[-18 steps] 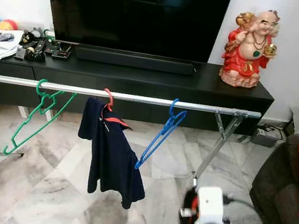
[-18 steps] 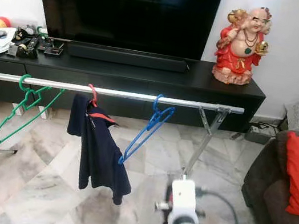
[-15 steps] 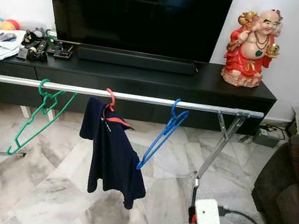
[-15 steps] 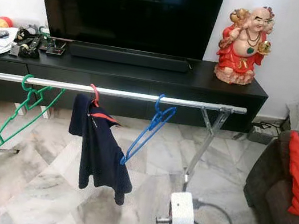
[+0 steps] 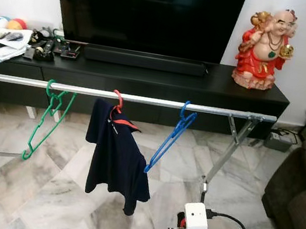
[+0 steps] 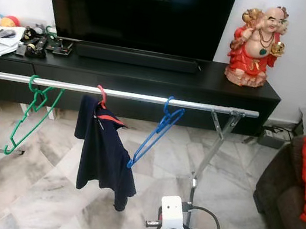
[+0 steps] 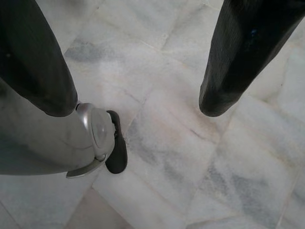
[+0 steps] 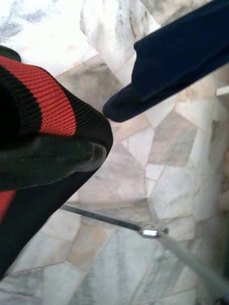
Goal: Hang hanger
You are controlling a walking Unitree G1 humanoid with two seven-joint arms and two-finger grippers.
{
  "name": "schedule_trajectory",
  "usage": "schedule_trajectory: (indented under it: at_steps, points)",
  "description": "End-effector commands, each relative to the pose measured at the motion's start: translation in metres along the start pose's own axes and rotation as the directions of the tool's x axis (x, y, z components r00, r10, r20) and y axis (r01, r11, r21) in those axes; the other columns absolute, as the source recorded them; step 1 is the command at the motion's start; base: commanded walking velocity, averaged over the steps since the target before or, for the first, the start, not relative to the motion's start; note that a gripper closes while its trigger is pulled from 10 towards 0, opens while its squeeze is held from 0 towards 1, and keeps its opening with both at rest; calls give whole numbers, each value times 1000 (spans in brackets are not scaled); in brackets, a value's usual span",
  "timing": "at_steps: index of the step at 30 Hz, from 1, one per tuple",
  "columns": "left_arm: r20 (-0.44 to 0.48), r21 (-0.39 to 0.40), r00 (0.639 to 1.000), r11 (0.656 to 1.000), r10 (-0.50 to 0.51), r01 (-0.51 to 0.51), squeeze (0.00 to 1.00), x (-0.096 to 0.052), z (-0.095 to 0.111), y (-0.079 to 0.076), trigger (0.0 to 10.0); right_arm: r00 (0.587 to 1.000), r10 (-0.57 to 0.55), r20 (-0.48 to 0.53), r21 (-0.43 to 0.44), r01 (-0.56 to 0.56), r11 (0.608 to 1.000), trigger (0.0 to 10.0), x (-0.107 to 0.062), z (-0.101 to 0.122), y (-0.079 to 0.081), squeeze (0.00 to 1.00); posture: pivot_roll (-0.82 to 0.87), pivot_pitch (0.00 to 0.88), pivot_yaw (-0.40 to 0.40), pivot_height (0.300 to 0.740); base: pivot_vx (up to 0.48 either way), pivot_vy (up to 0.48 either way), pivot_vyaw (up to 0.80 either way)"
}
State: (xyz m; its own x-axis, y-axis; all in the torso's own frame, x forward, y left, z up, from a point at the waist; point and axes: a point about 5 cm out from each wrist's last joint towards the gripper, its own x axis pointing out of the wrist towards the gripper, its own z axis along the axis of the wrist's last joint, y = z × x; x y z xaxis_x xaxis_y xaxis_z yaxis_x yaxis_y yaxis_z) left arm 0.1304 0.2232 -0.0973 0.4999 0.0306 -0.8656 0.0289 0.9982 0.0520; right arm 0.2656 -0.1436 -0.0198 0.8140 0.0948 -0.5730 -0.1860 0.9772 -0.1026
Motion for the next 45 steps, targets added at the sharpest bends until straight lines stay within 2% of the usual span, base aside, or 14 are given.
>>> schedule_trajectory:
  at_steps: [1,9,21,33,45]
  points:
    - [-10,3,1000,1000,2,-2,0,-1,-2,1,10000,1000,12,24,36,-13,999,10000,1,3,4,0,6,42,37,740,0,0,0]
    - [-10,4,1000,1000,6,-6,0,-1,-2,2,10000,999,3,46,24,-4,1000,10000,3,-2,3,0,13,54,40,740,0,0,122]
    - [-9,4,1000,1000,6,-6,0,-1,-2,3,10000,998,-13,66,34,11,999,10000,4,-1,-1,0,15,59,42,740,0,0,748]
    - [8,-20,1000,1000,10,-10,0,-1,-1,3,10000,997,-63,47,94,58,994,10000,4,-5,-7,0,20,62,44,740,0,0,0]
    - [6,-42,1000,999,11,-10,0,-1,-2,1,10000,996,-78,45,106,73,992,10000,3,-6,-12,0,24,49,36,740,0,0,0]
